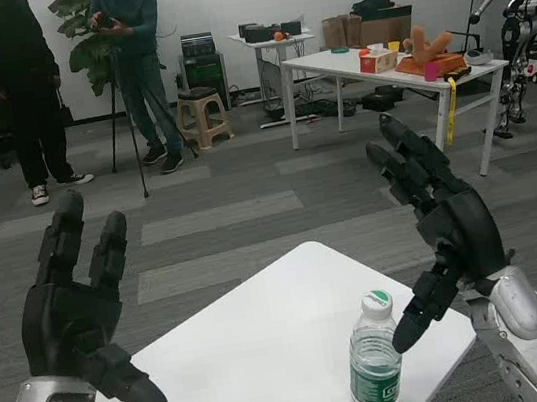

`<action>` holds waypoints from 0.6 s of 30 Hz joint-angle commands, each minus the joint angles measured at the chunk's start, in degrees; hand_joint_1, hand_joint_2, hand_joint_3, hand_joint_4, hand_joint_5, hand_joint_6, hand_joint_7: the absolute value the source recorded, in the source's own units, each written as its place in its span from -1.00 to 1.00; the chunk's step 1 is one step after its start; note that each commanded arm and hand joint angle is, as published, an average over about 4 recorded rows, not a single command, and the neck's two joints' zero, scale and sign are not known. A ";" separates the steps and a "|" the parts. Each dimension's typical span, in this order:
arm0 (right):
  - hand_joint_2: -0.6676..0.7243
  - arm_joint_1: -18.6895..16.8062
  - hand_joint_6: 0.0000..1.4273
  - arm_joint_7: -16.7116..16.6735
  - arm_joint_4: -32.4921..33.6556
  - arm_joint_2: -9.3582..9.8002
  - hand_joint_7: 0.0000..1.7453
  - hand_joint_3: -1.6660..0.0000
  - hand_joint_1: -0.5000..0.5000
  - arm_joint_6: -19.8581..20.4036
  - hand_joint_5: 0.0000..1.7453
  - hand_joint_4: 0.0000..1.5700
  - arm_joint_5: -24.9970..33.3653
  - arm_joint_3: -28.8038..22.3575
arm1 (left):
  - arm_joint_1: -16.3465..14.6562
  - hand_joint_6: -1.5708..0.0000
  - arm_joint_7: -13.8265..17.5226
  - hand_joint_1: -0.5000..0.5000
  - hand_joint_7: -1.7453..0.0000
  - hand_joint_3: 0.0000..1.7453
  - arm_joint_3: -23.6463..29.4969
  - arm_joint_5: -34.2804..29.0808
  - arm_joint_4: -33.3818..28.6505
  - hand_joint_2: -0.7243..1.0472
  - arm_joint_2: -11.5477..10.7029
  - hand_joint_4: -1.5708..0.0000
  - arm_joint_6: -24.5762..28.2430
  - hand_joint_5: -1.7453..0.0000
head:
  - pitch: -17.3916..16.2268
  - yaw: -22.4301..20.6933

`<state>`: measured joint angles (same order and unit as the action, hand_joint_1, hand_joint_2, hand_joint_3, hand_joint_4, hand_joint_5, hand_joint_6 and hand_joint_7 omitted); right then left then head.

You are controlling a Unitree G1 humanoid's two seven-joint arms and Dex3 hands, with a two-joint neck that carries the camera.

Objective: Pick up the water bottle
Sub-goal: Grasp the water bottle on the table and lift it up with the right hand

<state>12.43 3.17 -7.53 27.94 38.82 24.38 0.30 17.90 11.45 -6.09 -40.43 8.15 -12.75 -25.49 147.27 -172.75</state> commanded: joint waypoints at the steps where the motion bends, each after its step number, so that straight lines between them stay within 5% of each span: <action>1: 0.45 1.31 -1.00 -2.82 1.82 0.63 -0.92 0.90 -1.00 -0.67 -1.00 -1.00 0.90 2.92 | 1.00 1.00 -1.34 -0.91 1.00 -0.90 -0.68 -1.32 -0.24 -0.80 -0.78 1.00 0.35 0.88 | -4.57 -1.75; 18: 0.45 1.28 -1.00 -2.82 1.82 0.45 -0.92 0.90 -1.00 -0.67 -1.00 -1.00 0.87 3.11 | 0.65 1.00 -1.43 -0.91 1.00 -0.93 -0.57 -1.32 -0.50 -0.80 -0.87 1.00 0.35 0.88 | -3.33 -0.97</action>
<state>12.99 0.76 -6.33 28.20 38.39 24.92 3.38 17.97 10.30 -6.92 -41.67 8.15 -13.20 -25.29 144.01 -173.74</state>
